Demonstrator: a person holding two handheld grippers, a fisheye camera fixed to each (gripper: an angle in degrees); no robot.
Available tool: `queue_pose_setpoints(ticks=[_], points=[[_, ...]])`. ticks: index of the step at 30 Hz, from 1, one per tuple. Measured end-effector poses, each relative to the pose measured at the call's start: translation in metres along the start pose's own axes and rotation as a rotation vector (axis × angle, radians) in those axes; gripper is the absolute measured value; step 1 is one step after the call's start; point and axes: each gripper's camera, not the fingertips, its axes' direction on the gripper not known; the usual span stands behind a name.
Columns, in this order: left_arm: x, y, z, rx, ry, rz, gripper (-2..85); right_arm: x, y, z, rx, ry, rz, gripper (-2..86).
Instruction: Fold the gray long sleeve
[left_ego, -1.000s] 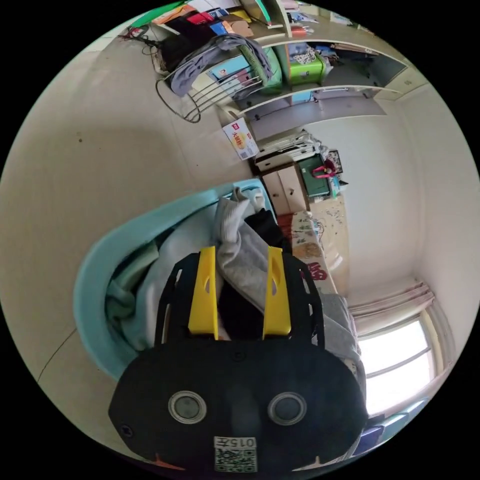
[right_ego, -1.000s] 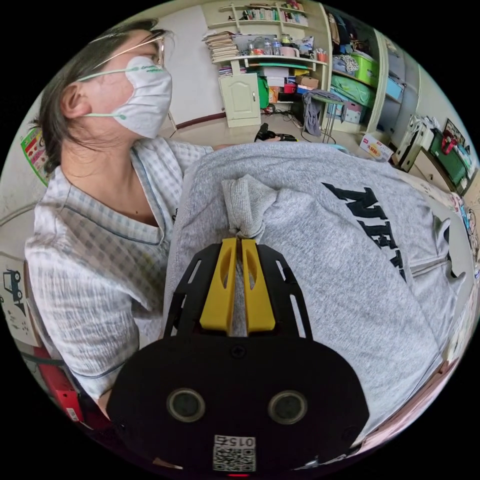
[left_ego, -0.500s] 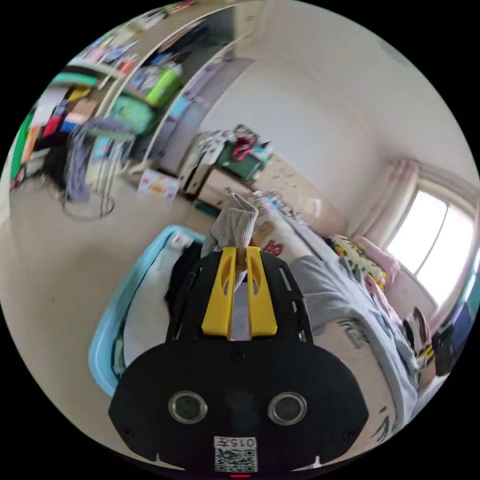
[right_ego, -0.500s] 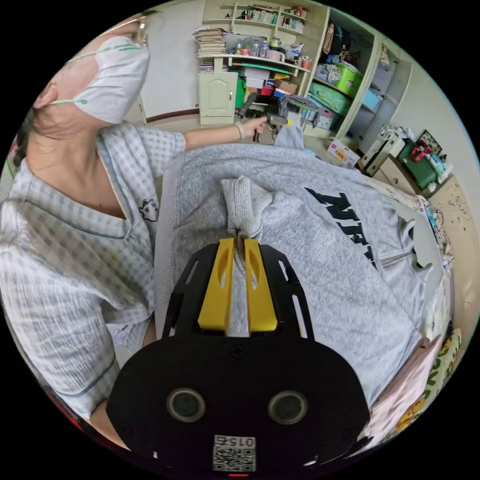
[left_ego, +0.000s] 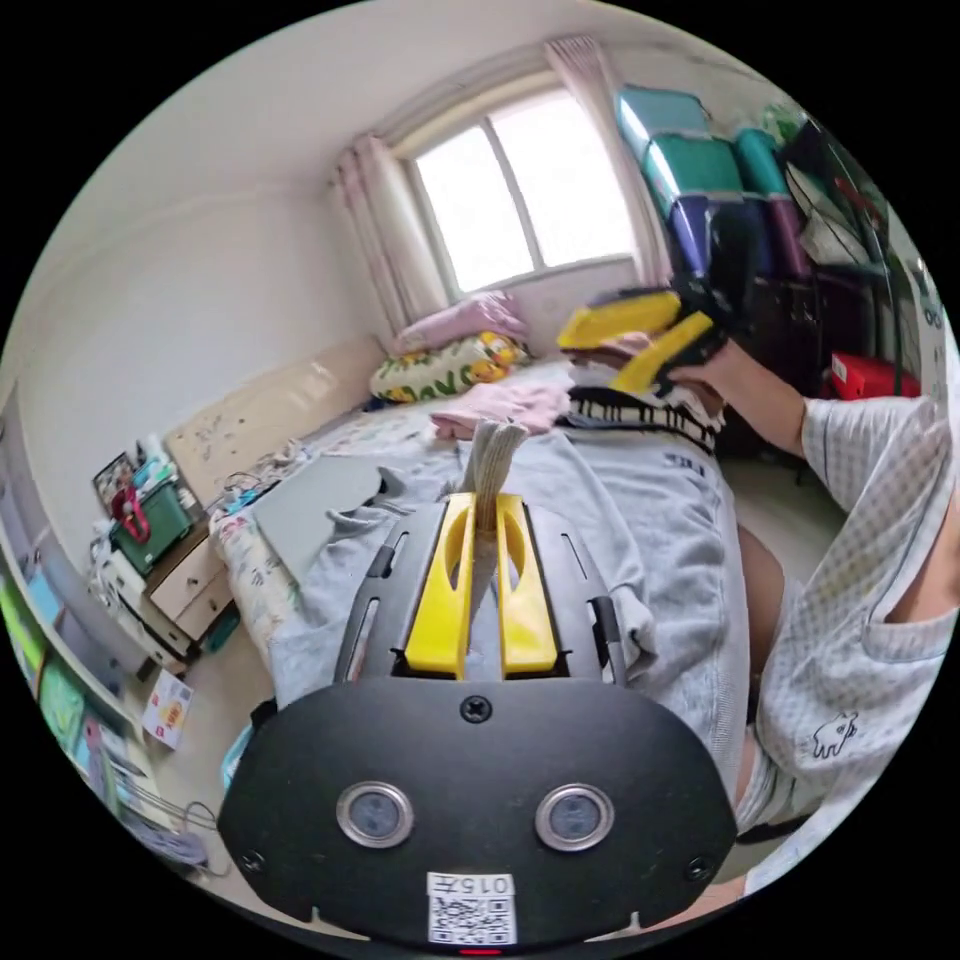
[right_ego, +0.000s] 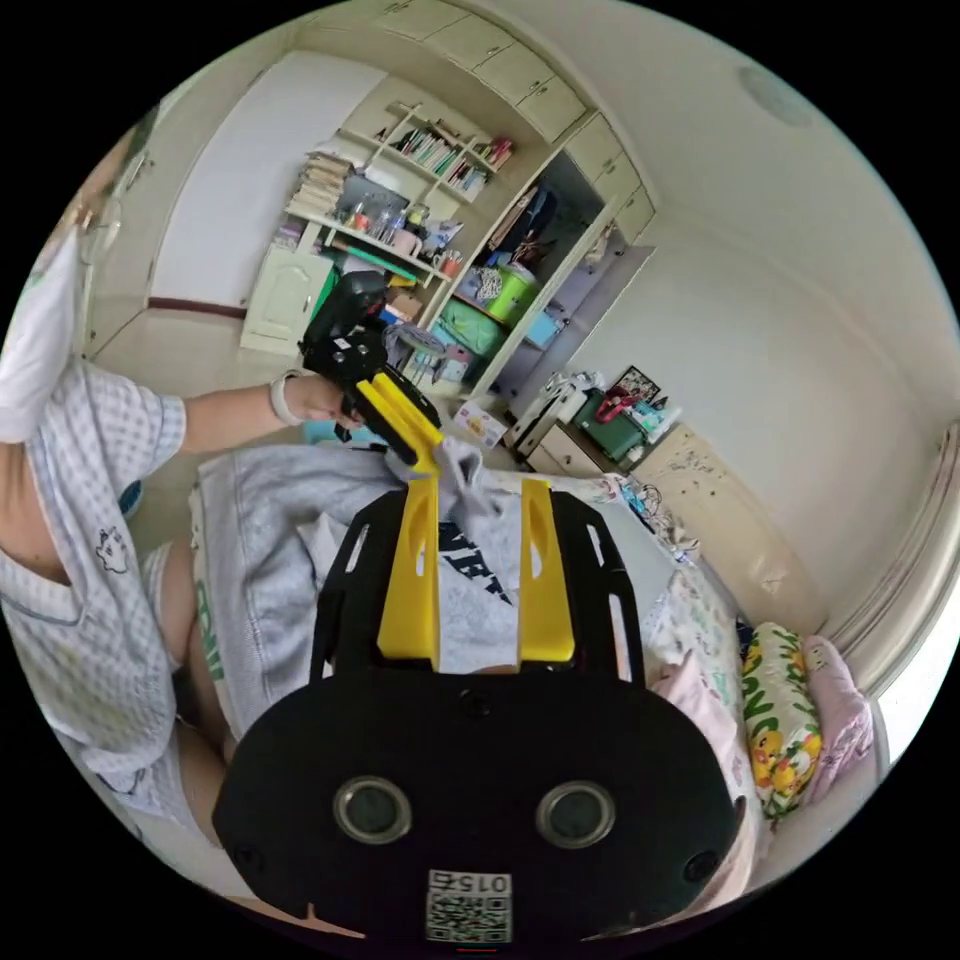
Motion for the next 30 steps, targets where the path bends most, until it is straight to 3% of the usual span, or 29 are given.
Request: queue_pose_setpoints(ticks=[6, 12, 16, 20, 23, 30], points=[[0.026, -0.019, 0.067, -0.028, 0.09, 0.061, 1.8, -0.05, 0.011, 0.068, -0.24, -0.12, -0.103, 13.1], [0.018, -0.027, 0.091, -0.012, 0.113, 0.076, 3.1, -0.063, 0.013, 0.099, -0.29, -0.088, -0.071, 2.1], [-0.022, -0.013, 0.065, 0.067, 0.105, -0.013, 6.8, -0.04, 0.02, 0.059, -0.25, 0.099, 0.023, 0.5], [-0.076, 0.022, 0.047, 0.059, -0.094, -0.175, 10.2, -0.009, 0.045, -0.012, -0.19, 0.243, 0.159, -0.1], [-0.113, 0.049, 0.06, -0.068, -0.22, -0.271, 12.3, -0.001, 0.071, -0.053, -0.172, 0.257, 0.244, -0.2], [-0.175, 0.104, 0.104, -0.218, -0.192, -0.382, 13.0, -0.005, 0.118, -0.075, -0.214, 0.198, 0.349, 0.1]])
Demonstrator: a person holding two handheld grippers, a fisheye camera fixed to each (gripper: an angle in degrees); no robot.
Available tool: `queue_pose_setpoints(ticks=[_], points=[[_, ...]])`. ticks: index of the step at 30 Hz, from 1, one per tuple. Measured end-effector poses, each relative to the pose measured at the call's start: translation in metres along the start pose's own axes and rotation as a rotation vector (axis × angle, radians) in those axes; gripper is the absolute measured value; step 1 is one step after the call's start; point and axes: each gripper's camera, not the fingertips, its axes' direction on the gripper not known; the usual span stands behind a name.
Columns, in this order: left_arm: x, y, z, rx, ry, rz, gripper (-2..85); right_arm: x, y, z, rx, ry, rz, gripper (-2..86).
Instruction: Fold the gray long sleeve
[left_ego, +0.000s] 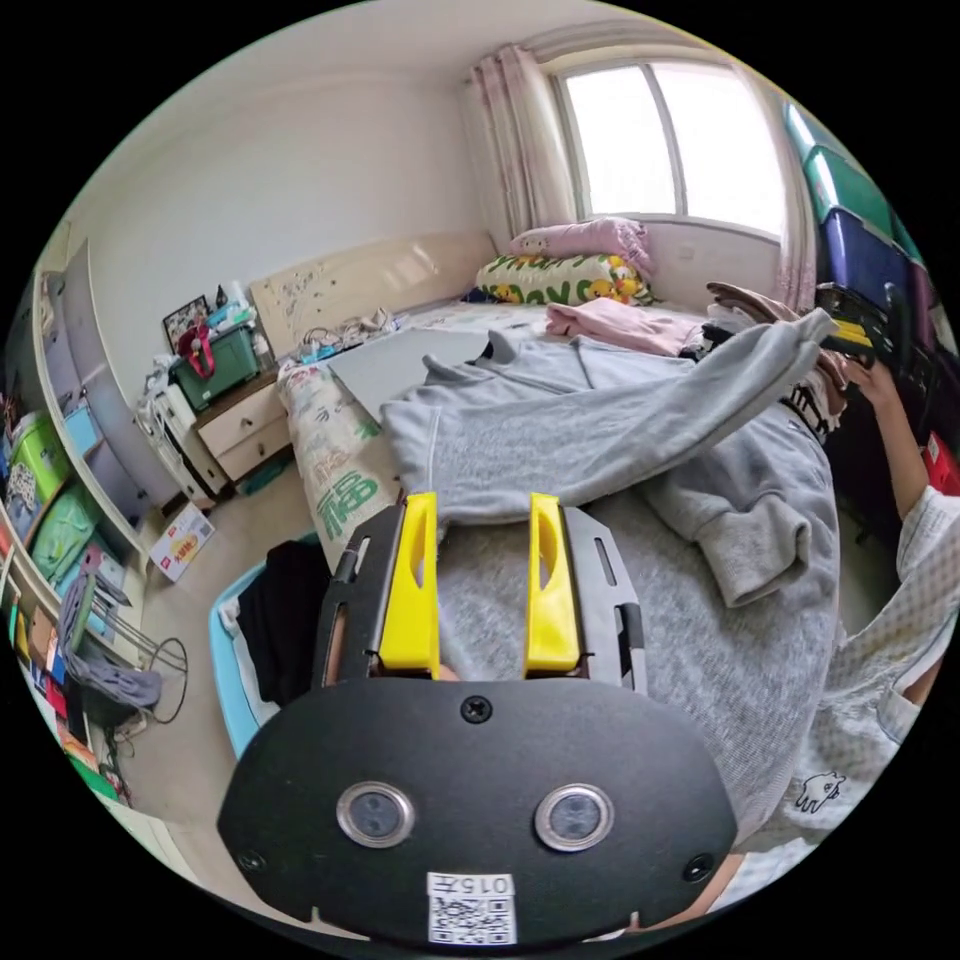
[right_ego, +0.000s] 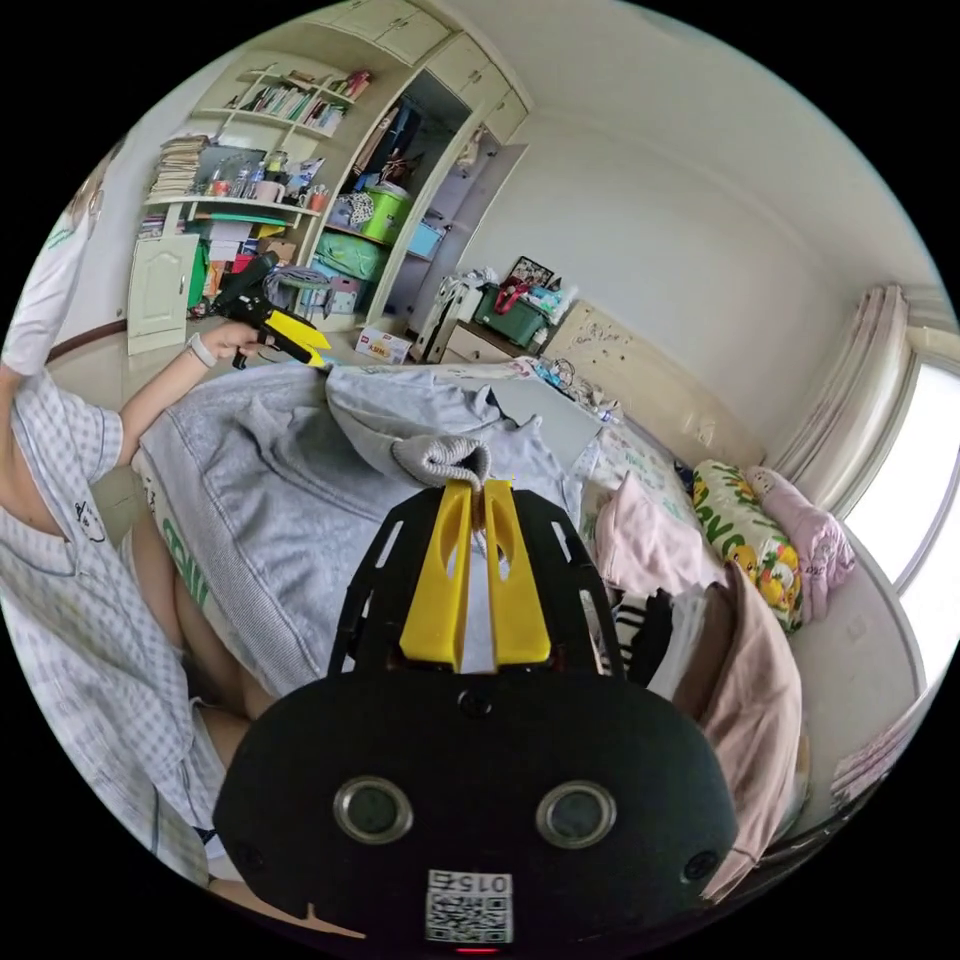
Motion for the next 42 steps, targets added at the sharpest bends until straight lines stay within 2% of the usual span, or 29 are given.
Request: queue_pose_setpoints(ticks=[8, 11, 15, 18, 22, 24, 26, 32, 36, 42], points=[[-0.034, 0.023, 0.048, -0.11, -0.028, 0.003, 10.4, 0.029, 0.028, -0.003, -0.117, -0.253, 0.016, 3.0], [-0.046, 0.033, 0.048, -0.102, -0.037, -0.004, 10.0, 0.064, 0.036, -0.029, -0.024, -0.383, 0.091, 5.0], [-0.059, 0.044, 0.047, -0.097, -0.054, -0.011, 9.3, 0.107, 0.002, -0.032, 0.059, -0.29, 0.218, 4.7], [-0.069, 0.053, 0.048, -0.088, -0.088, -0.016, 9.2, 0.118, -0.071, 0.018, 0.004, -0.254, 0.224, 5.3], [-0.078, 0.066, 0.049, -0.069, -0.095, -0.003, 9.1, 0.108, -0.203, 0.134, -0.067, -0.396, 0.132, 7.9], [-0.08, 0.072, 0.051, -0.067, -0.105, 0.014, 8.9, 0.1, -0.261, 0.199, -0.142, -0.444, 0.124, 8.5], [-0.084, 0.079, 0.055, -0.075, -0.11, 0.025, 8.7, 0.084, -0.326, 0.286, -0.298, -0.497, 0.122, 9.9], [-0.095, 0.098, 0.058, -0.082, -0.116, 0.049, 8.1, 0.048, -0.412, 0.429, -0.516, -0.413, 0.158, 11.4], [-0.105, 0.109, 0.054, -0.086, -0.118, 0.043, 6.5, 0.04, -0.426, 0.477, -0.63, -0.403, 0.182, 8.4], [-0.136, 0.134, 0.032, -0.047, -0.18, -0.057, 2.1, 0.037, -0.464, 0.476, -0.529, -0.392, 0.169, 0.7]])
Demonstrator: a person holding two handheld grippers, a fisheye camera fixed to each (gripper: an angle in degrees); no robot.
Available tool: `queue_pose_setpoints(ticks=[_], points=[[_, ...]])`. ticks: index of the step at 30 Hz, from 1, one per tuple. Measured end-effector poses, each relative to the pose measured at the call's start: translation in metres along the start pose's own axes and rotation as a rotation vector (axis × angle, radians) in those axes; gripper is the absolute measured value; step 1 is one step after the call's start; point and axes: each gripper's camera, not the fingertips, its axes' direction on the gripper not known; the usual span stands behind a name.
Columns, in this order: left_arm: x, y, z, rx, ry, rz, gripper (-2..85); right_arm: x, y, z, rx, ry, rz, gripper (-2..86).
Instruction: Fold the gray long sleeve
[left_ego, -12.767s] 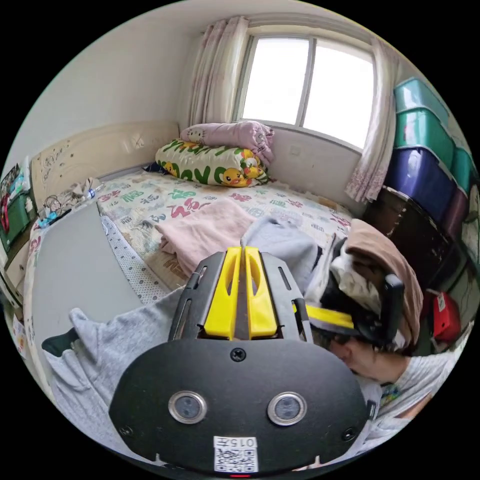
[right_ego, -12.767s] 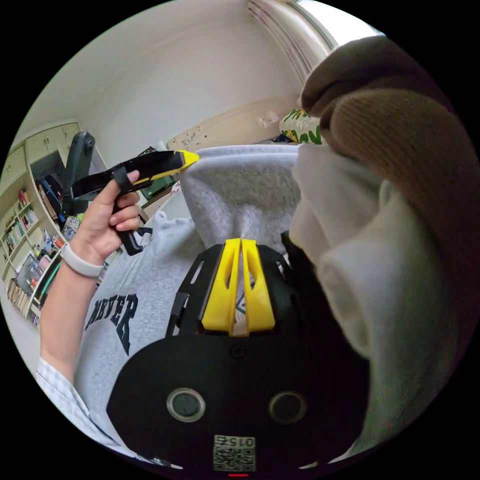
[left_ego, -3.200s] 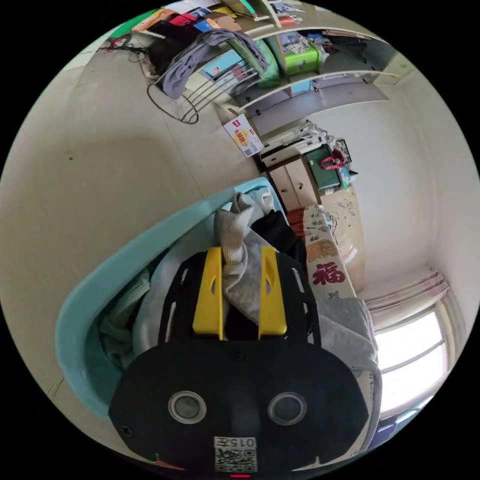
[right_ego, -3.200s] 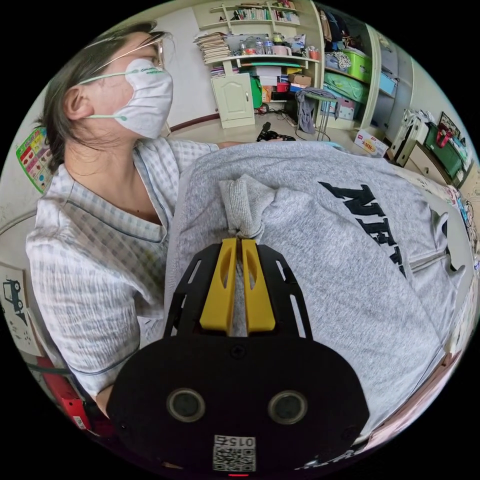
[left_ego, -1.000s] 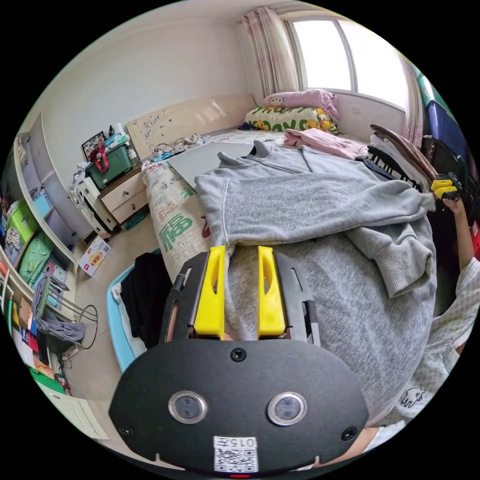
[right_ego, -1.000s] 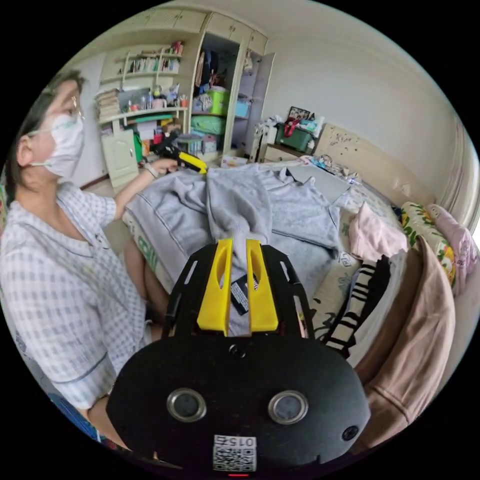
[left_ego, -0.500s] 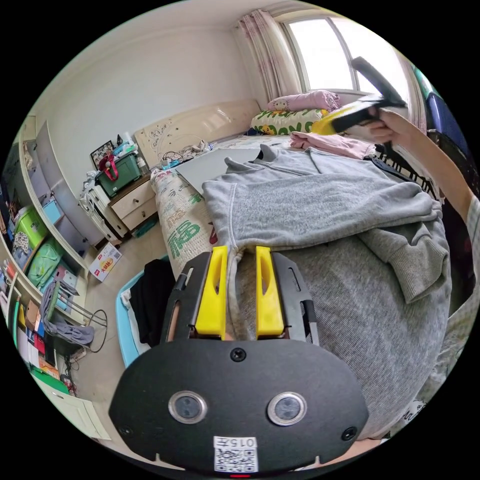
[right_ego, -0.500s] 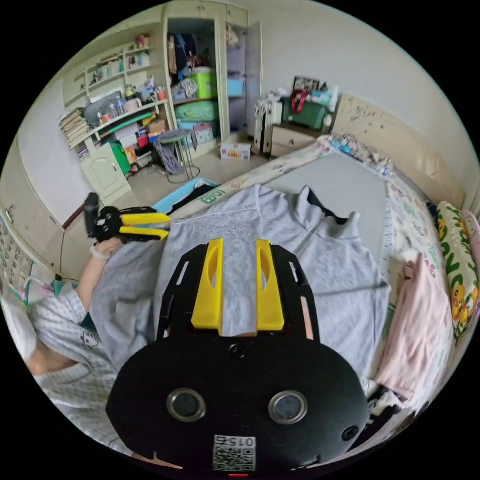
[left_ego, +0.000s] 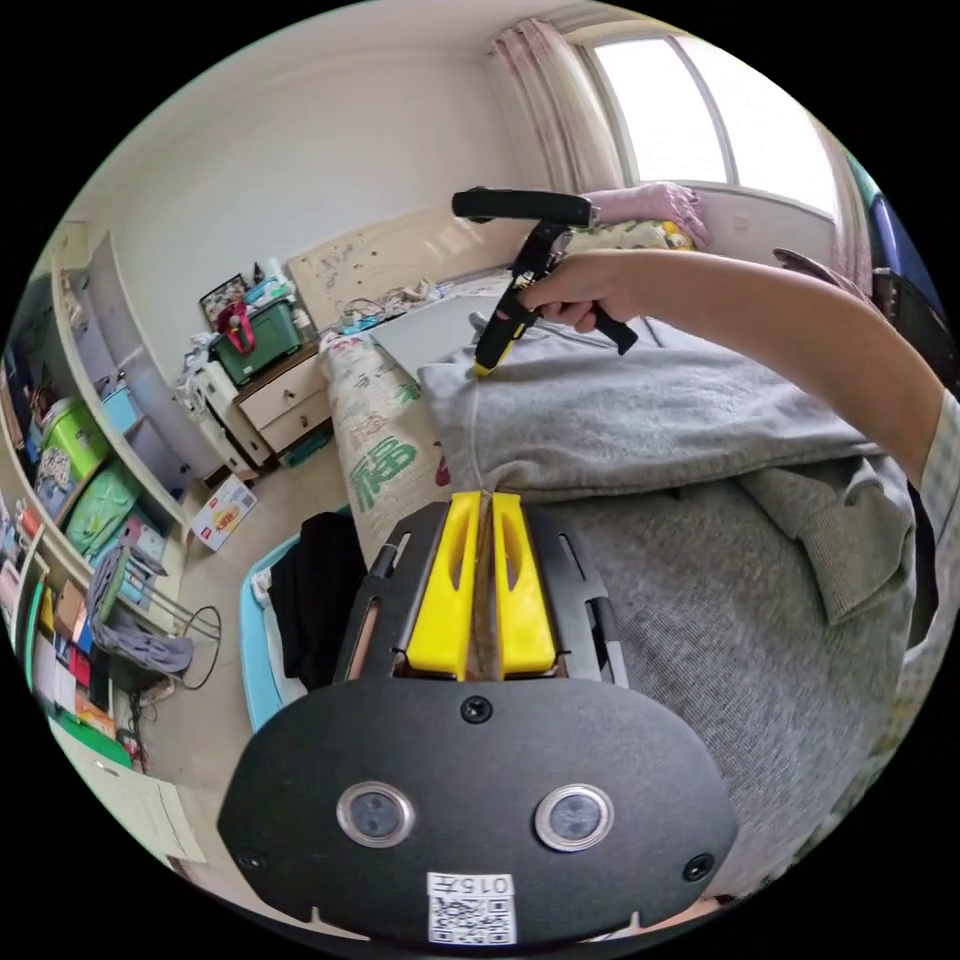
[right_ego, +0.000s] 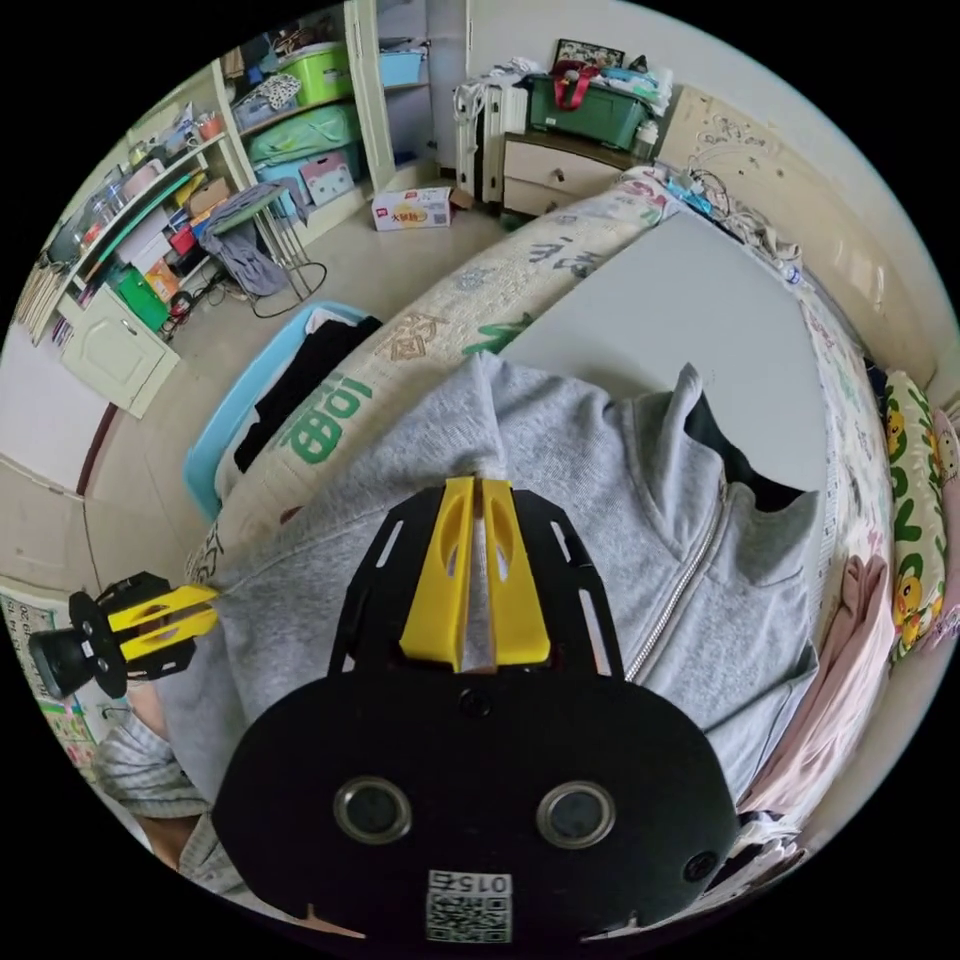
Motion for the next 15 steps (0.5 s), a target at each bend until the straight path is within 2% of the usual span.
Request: queue_pose_setpoints(ticks=[4, 9, 15], points=[[-0.026, 0.017, -0.005, -0.003, -0.045, -0.076, 1.1, -0.026, -0.029, -0.008, 0.069, 0.003, -0.023, -0.1], [-0.036, 0.031, 0.014, -0.112, -0.064, -0.079, 0.6, -0.042, -0.046, 0.026, -0.028, 0.056, -0.045, 3.5], [-0.036, 0.037, 0.018, -0.111, -0.064, -0.073, 0.6, -0.032, 0.021, -0.059, 0.085, 0.013, -0.143, 7.1]])
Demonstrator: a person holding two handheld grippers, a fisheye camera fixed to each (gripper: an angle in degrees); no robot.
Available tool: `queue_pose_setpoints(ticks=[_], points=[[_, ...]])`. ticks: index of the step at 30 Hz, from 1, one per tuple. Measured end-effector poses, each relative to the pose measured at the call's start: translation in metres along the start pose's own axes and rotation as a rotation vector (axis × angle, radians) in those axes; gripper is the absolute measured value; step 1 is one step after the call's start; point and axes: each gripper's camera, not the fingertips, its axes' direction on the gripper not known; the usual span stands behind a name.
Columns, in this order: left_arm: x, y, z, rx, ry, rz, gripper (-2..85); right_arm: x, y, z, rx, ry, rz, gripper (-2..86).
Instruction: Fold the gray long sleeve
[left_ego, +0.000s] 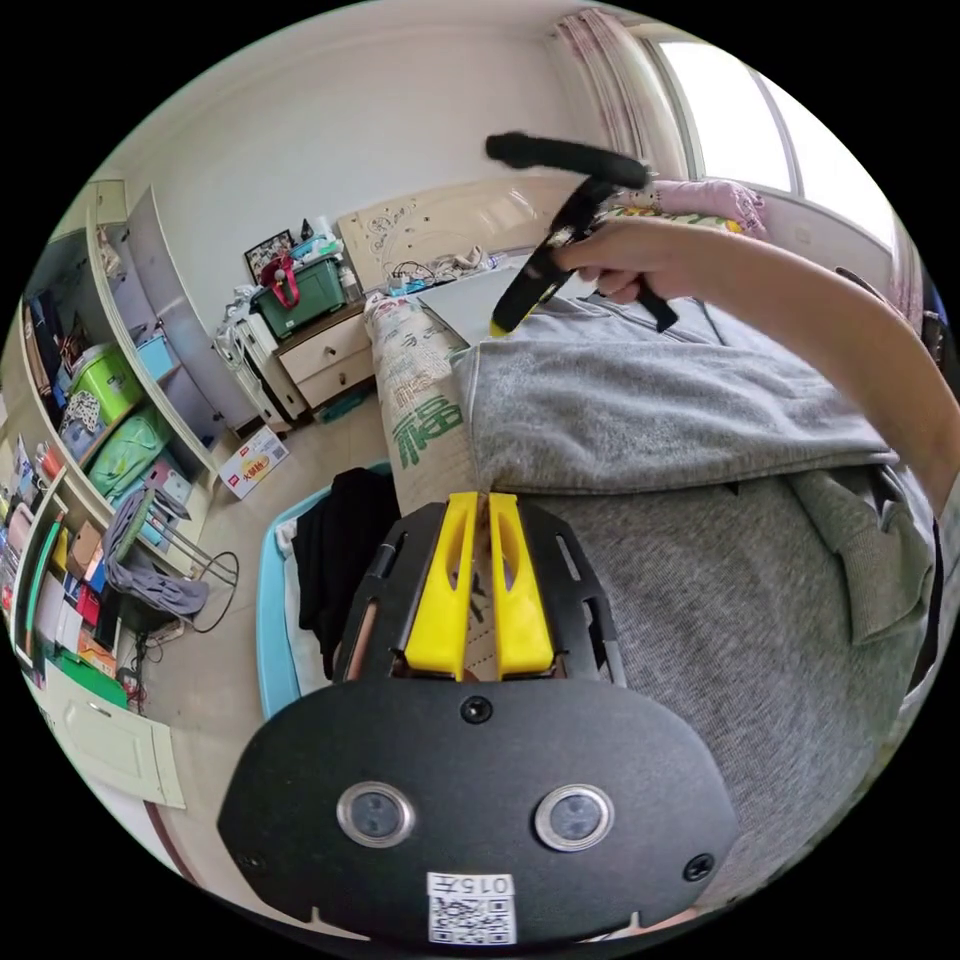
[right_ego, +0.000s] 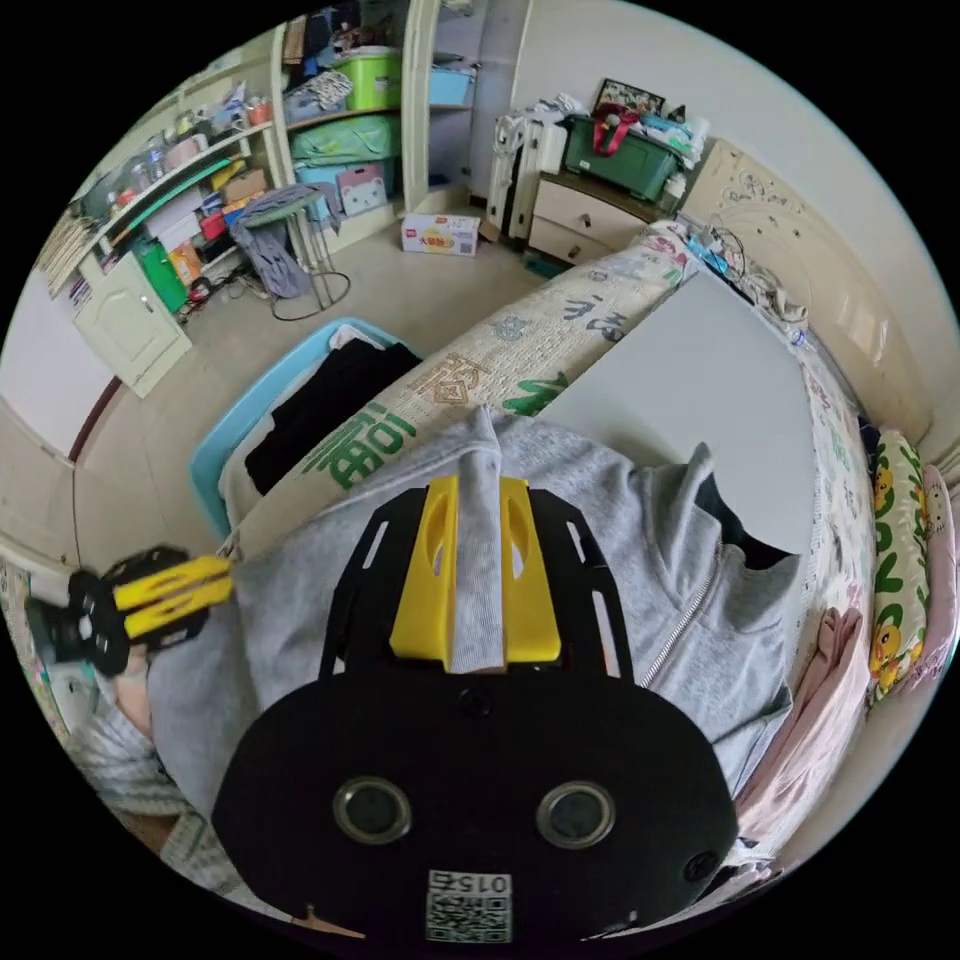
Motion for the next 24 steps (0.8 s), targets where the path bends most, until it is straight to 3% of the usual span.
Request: queue_pose_setpoints(ticks=[5, 9, 13, 15, 18, 20, 24], points=[[0.008, -0.002, 0.006, -0.007, -0.002, 0.006, 1.8, 0.011, 0.16, -0.112, 0.104, -0.084, -0.057, 8.1], [0.016, -0.006, 0.001, 0.017, 0.001, -0.005, 5.8, 0.029, 0.264, -0.155, 0.098, -0.013, -0.01, 9.1], [0.039, -0.017, -0.032, 0.116, 0.029, 0.021, 9.1, 0.059, 0.346, -0.173, 0.083, -0.073, 0.108, 10.4], [0.07, -0.026, -0.062, 0.194, 0.117, 0.102, 9.6, 0.067, 0.367, -0.168, 0.053, -0.103, 0.143, 11.1], [0.146, -0.044, -0.106, 0.269, 0.427, 0.342, 10.0, 0.069, 0.387, -0.154, -0.002, -0.174, 0.146, 11.5], [0.214, -0.059, -0.116, 0.223, 0.684, 0.513, 10.6, 0.063, 0.397, -0.151, -0.005, -0.217, 0.124, 10.9], [0.313, -0.081, -0.083, -0.001, 0.747, 0.634, 10.5, 0.05, 0.403, -0.156, 0.013, -0.176, 0.077, 7.6]])
